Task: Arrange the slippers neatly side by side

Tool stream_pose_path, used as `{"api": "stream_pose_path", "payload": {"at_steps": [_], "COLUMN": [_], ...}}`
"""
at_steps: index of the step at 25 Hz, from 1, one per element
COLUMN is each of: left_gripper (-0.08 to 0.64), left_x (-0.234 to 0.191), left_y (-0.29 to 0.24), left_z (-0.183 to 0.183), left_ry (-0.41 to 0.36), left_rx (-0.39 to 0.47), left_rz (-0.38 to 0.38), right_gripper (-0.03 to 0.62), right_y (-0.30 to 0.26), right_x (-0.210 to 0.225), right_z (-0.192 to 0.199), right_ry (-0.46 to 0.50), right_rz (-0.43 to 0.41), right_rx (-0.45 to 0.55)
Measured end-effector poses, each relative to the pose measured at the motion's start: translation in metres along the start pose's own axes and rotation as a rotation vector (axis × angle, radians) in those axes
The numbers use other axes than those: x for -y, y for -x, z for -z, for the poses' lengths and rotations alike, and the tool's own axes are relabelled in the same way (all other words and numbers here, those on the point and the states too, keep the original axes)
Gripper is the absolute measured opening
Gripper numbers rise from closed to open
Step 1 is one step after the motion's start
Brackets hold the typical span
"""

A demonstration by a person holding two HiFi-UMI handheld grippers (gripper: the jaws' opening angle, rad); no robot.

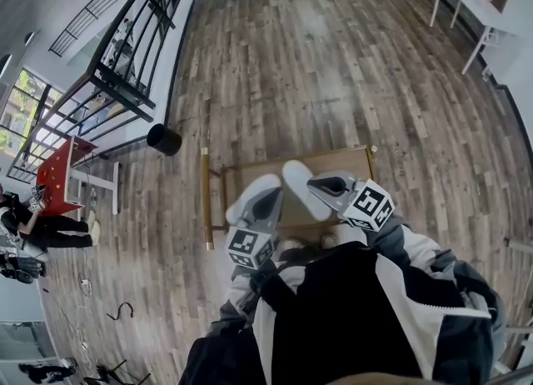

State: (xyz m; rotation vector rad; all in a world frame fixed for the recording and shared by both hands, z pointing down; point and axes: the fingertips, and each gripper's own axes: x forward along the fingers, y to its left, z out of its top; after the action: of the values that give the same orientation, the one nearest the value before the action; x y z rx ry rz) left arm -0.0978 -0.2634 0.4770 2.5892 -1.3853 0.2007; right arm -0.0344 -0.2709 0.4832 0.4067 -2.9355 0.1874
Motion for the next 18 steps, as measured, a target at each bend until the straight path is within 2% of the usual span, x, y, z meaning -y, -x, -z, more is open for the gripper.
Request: {"api": "stream_pose_path", "payload": {"at_steps": [13,18], "left_gripper": [0.014,0.014], "left_x": [-0.014,-0.022], "left_y": [-0.005,-0.004], "left_z": [0.004,0.008], "left_ry": [0.019,0.029], "left_rx": [0.007,-0.003], "left_rz": [-0.014,-0.059], "right_gripper": [0.005,0.005], "right_y": [-0.006,-0.002], "right_x": [0.007,0.008], "right_z": [0.000,0.004], "right_ry": [0.004,0.000], "right_rz": [-0.002,0.001], "right_rx": [-0.022,-0.029]}}
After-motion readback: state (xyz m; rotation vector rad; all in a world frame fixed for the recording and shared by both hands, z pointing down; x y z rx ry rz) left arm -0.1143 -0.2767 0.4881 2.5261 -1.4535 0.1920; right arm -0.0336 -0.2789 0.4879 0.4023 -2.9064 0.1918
